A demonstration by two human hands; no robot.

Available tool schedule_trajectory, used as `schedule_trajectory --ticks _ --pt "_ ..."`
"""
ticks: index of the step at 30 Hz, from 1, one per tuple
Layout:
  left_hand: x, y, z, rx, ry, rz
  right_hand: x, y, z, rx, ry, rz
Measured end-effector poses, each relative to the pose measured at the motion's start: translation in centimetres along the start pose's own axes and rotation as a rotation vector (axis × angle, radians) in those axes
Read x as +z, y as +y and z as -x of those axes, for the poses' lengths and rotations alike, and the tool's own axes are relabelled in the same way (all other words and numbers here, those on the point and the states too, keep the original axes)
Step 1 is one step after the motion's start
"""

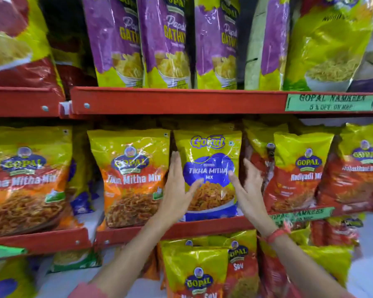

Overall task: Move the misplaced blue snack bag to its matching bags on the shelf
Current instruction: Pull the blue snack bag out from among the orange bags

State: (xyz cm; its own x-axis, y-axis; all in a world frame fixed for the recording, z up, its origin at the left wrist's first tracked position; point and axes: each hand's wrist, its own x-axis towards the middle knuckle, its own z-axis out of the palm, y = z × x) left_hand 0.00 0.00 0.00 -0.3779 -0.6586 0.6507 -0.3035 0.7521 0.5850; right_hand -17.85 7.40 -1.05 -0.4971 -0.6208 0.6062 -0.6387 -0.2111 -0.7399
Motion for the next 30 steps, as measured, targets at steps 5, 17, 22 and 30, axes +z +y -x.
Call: schedule_trajectory --ticks 5,17,22,30 --pt "2.9 -1.8 0.9 -0.305 -0.020 0.201 1.1 3.4 0.6 0.297 -0.305 -0.342" --pt "0.8 -1.0 1.0 -0.327 -0.020 0.407 0.0 1.7 0.8 0.188 -0.209 -0.489" --pt "-1.4 -0.2 1.9 -0.265 -0.038 0.462 -0.6 -0.9 2.4 0.139 -0.205 -0.500" --pt "-7.0 -0.3 6.0 -0.222 -0.044 0.483 0.8 -5.4 7.7 0.122 -0.176 -0.520"
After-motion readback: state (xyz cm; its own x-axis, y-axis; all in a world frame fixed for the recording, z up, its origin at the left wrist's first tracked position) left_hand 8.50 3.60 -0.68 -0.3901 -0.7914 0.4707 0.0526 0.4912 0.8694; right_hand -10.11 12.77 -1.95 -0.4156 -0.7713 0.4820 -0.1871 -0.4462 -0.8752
